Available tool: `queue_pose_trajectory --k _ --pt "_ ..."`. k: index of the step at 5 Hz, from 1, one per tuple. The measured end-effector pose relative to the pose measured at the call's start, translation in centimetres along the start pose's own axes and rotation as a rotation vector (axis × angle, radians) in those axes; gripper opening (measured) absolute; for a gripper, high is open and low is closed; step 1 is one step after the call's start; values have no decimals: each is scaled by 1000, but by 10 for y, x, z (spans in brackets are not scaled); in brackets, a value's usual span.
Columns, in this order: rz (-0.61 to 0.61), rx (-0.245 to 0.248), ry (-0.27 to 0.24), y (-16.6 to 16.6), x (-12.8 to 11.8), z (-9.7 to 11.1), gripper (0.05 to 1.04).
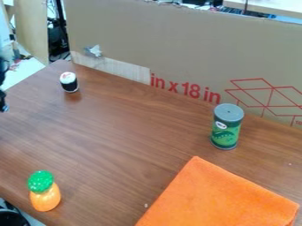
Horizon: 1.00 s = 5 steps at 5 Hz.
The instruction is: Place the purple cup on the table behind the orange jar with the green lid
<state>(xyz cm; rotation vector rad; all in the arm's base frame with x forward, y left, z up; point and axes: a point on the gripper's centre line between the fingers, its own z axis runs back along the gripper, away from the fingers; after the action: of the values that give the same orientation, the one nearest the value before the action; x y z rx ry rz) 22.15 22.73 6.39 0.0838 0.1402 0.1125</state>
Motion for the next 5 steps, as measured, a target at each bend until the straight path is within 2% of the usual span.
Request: queue_pose_trajectory --k 1,2,3,4,5 --pt "-159 30 -75 -48 1 32 99" --pt "-301 17 -102 -91 -5 40 99" --pt "-430 18 -80 -129 -8 21 99" --pt "-446 23 -61 -140 -6 2 99" --pt "-458 4 -41 -143 -6 -5 99"
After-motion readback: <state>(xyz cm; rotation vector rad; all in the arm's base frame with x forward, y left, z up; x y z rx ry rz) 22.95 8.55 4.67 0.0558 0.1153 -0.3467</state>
